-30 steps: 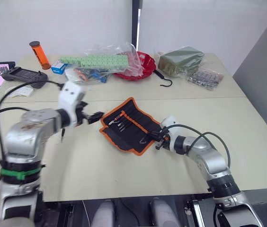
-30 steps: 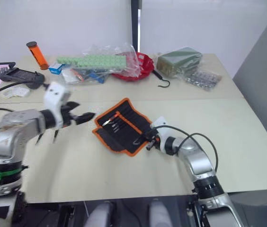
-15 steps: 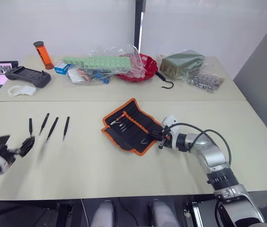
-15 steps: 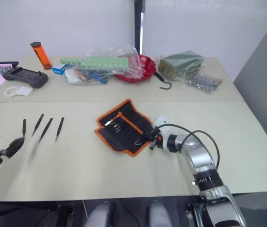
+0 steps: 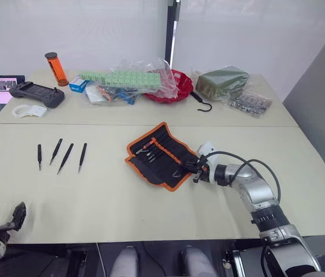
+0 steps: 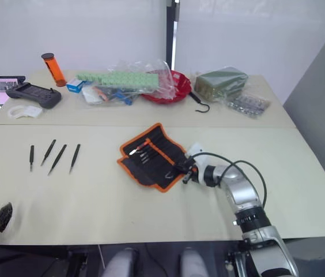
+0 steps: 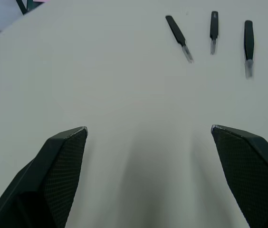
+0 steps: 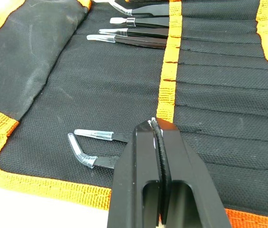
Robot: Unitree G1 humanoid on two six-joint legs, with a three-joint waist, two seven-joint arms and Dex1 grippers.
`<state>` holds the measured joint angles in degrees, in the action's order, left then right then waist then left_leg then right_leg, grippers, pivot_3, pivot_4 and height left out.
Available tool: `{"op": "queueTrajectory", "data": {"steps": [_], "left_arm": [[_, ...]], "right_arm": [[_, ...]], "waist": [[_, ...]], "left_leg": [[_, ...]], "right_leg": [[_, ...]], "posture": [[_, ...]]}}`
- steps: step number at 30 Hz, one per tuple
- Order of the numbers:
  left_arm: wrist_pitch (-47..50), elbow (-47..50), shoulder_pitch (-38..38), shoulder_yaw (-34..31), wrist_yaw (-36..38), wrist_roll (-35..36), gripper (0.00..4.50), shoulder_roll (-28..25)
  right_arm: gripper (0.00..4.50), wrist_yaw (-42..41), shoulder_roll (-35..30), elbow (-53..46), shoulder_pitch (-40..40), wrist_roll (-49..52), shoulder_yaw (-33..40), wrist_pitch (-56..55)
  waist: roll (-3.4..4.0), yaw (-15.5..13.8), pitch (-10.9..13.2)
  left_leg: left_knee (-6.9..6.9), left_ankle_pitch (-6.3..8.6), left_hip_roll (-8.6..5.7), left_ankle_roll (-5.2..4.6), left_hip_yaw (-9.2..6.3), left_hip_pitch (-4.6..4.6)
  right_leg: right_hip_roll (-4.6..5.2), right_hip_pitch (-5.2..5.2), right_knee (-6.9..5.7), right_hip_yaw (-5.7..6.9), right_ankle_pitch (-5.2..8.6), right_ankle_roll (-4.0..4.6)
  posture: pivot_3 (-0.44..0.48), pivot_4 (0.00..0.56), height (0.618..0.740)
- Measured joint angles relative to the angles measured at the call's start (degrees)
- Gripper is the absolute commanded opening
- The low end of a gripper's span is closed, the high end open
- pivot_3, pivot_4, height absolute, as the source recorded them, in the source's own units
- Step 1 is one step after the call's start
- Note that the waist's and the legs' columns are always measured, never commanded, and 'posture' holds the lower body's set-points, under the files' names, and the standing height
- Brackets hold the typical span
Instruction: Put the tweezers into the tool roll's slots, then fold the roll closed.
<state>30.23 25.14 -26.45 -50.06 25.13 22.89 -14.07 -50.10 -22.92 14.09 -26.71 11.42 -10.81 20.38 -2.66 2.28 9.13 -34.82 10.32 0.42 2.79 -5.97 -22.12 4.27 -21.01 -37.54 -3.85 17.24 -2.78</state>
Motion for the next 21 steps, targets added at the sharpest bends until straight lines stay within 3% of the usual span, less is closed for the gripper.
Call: {"op": "queueTrajectory", "data": {"steps": [10, 17, 21], "left_arm": [[-1.9, 0.0, 2.7, 4.2, -3.5, -0.1, 4.44, -2.4], [-0.6, -5.6, 13.5, 7.2, -8.2, -0.8, 4.44, -8.6], [2.2, -15.9, 24.6, 9.4, -11.2, -1.9, 4.44, -14.0]], "right_arm": [[0.0, 0.2, 0.0, -1.3, 0.2, 0.0, 0.0, 1.4], [0.0, 0.6, 0.0, -3.1, 1.2, 0.0, -0.1, 1.9], [0.0, 1.7, 0.1, -4.4, 1.8, 0.0, 0.1, 3.3]], "waist": [[0.0, -0.1, 0.0], [0.02, 0.0, 0.0], [0.05, -0.3, 0.0]], "left_leg": [[0.01, 0.01, 0.1, 0.01, -0.01, -0.01], [0.01, 0.02, 0.13, 0.02, -0.03, -0.02], [-0.01, 0.02, 0.26, 0.02, -0.13, -0.04]], "right_leg": [[-0.14, -0.02, 0.02, 0.0, 0.04, 0.06], [-0.21, -0.03, 0.0, 0.0, 0.03, 0.05], [-0.44, -0.06, -0.04, 0.01, 0.02, 0.05]], "posture": [[0.0, 0.15, 0.74], [0.0, 0.15, 0.74], [0.0, 0.15, 0.74]]}}
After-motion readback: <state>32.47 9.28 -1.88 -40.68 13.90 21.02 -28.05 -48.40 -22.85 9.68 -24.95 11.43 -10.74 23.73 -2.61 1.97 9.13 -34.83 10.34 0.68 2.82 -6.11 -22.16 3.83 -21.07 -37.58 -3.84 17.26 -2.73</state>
